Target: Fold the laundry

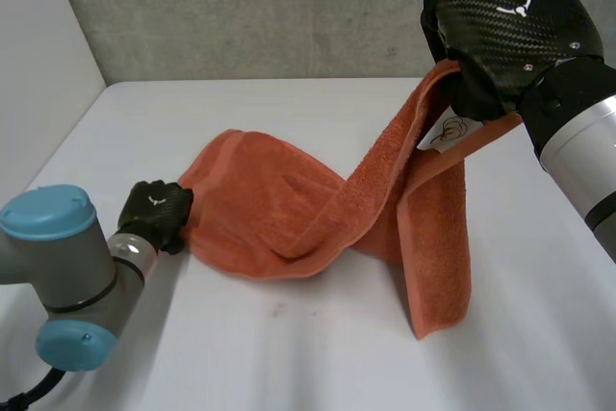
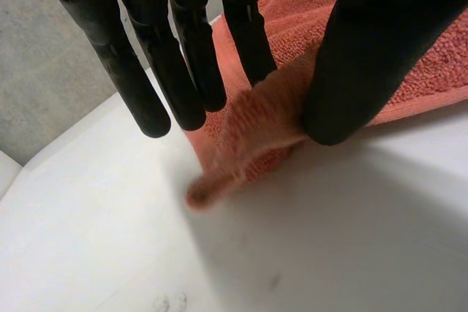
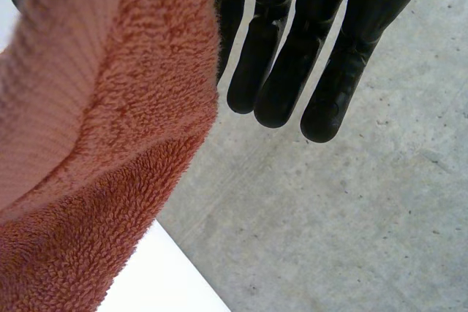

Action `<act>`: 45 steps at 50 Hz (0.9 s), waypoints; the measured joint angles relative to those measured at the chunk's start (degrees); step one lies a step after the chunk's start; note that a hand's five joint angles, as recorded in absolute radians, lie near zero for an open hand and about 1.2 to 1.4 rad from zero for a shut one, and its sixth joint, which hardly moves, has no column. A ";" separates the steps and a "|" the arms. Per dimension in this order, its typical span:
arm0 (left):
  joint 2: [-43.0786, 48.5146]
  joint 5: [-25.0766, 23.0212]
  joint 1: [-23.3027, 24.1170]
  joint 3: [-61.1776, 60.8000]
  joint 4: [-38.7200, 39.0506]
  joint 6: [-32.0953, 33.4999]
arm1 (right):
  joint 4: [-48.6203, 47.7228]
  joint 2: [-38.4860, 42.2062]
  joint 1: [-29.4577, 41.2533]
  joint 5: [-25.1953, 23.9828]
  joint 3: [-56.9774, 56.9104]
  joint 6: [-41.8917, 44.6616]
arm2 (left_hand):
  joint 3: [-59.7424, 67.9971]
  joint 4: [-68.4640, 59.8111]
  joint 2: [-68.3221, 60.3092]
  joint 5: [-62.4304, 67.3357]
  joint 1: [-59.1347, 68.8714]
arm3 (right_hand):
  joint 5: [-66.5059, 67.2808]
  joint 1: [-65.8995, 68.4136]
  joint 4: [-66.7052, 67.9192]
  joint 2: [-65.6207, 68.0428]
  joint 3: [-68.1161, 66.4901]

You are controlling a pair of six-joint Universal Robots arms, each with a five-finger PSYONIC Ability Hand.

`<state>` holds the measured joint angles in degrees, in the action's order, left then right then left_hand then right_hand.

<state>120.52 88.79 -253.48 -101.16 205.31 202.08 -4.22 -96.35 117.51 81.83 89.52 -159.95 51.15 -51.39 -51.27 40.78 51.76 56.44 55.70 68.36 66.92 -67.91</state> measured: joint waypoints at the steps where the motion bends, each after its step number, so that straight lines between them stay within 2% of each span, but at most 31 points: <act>1: 0.11 0.00 0.00 0.12 0.09 0.00 | 0.00 0.02 0.00 0.00 0.01 0.00 | 1.22 -1.17 -1.44 1.20 1.02 | 0.00 0.00 0.00 0.00 0.00; 7: 0.54 -0.02 -0.03 0.74 0.13 -0.02 | 0.01 0.13 -0.12 0.00 0.09 0.01 | 13.34 -13.53 -13.78 13.12 11.39 | 0.00 0.00 0.00 0.00 0.00; 15: -3.97 0.10 -1.59 -0.11 -0.12 -0.02 | 0.38 0.16 -3.75 -0.14 -0.61 0.34 | 16.54 -16.67 -16.84 14.23 11.58 | 0.00 0.00 0.00 0.00 0.00; 21: -14.92 0.06 -4.96 -2.68 -1.68 0.20 | 4.55 0.06 -9.84 -1.78 -2.01 1.59 | 16.54 -16.87 -16.84 14.23 11.58 | 0.00 0.00 0.00 0.00 0.00; 24: -24.68 -0.79 -6.74 -4.98 -5.51 0.69 | 11.83 0.18 -14.45 -5.00 -2.95 4.35 | 16.54 -16.87 -16.84 14.24 11.58 | 0.00 0.00 0.00 0.00 0.00; 26: -24.68 -0.79 -6.74 -4.98 -5.51 0.69 | 11.83 0.18 -14.45 -5.00 -2.95 4.35 | 16.54 -16.87 -16.84 14.24 11.58 | 0.00 0.00 0.00 0.00 0.00; 27: -28.56 -1.91 -7.31 -6.06 -8.35 0.94 | 15.18 0.52 -16.05 -6.46 -3.06 6.05 | 16.56 -16.87 -16.85 14.24 11.58 | 0.00 0.00 0.00 0.00 0.00; 30: -32.53 -4.87 -8.75 -7.80 -14.09 1.61 | 23.27 3.92 -18.54 -9.37 -1.70 12.01 | 16.78 -16.88 -17.05 14.23 11.58 | 0.00 0.00 0.00 0.00 0.00; 34: -32.23 -6.98 -10.07 -8.75 -18.03 2.72 | 28.11 7.93 -19.26 -10.44 0.51 17.72 | 16.79 -16.88 -17.10 14.23 11.58 | 0.00 0.00 0.00 0.00 0.00; 38: -28.15 -7.83 -10.78 -8.73 -19.97 4.99 | 30.12 12.17 -19.24 -10.36 2.60 22.50 | 16.79 -16.88 -17.12 14.23 11.58 | 0.00 0.00 0.00 0.00 0.00; 41: -20.00 -7.78 -10.87 -6.93 -20.78 9.69 | 30.56 19.09 -18.91 -9.02 3.74 26.85 | 16.79 -16.88 -17.12 14.24 11.58 | 0.00 0.00 0.00 0.00 0.00; 45: -14.80 -7.45 -10.51 -4.16 -20.75 12.69 | 30.13 22.83 -18.73 -7.32 2.23 27.69 | 16.80 -16.88 -17.12 14.24 11.58 | 0.00 0.00 0.00 0.00 0.00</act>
<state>105.72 81.33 -263.99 -105.31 184.56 214.77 25.92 -73.52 98.78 74.51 91.74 -132.26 67.95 -68.27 -68.39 55.02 63.34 56.44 55.70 68.36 66.92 -67.92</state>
